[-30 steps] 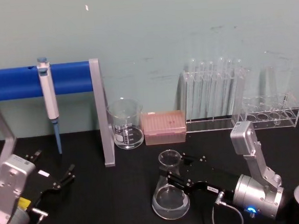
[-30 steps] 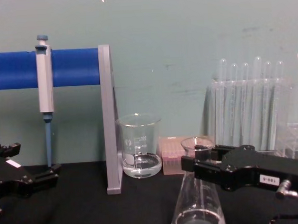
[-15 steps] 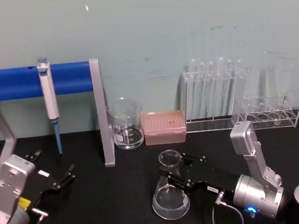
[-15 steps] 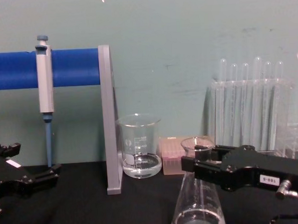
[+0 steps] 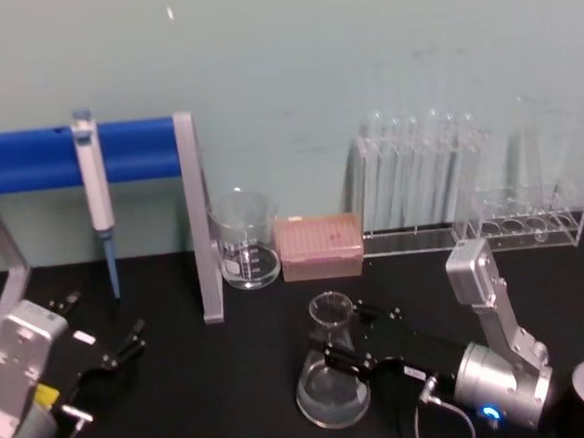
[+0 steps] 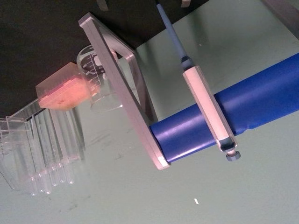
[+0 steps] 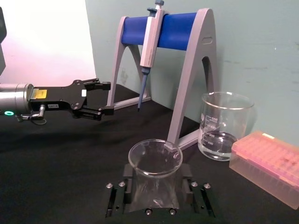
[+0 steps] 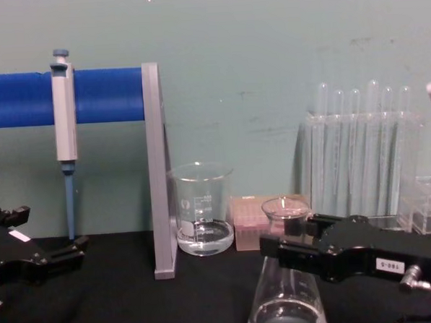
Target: Grasp the erlenmeyer flask with one hand, shake it three times, then place it back.
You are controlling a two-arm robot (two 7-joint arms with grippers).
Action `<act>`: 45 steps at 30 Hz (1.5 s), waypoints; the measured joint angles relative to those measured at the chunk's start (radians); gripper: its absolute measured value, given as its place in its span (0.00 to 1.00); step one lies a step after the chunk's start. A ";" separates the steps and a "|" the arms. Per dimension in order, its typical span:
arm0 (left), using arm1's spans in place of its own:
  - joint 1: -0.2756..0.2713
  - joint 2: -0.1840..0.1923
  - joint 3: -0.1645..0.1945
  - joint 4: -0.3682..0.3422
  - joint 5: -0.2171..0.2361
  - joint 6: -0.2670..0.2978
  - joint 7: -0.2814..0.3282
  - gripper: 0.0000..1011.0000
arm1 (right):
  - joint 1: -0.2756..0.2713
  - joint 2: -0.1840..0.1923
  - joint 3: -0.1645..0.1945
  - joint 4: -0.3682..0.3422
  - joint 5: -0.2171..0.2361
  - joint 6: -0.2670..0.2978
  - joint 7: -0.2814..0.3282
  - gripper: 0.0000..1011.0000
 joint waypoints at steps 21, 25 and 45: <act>0.000 0.000 0.000 0.000 0.000 0.000 0.000 0.99 | 0.000 0.000 0.001 -0.002 0.003 -0.003 0.001 0.99; 0.000 0.000 0.000 0.000 0.000 0.000 0.000 0.99 | 0.000 0.000 0.002 -0.002 0.003 -0.003 0.001 0.99; 0.000 0.000 0.000 0.000 0.000 0.000 0.000 0.99 | -0.037 0.060 0.008 -0.068 0.032 0.040 0.023 0.99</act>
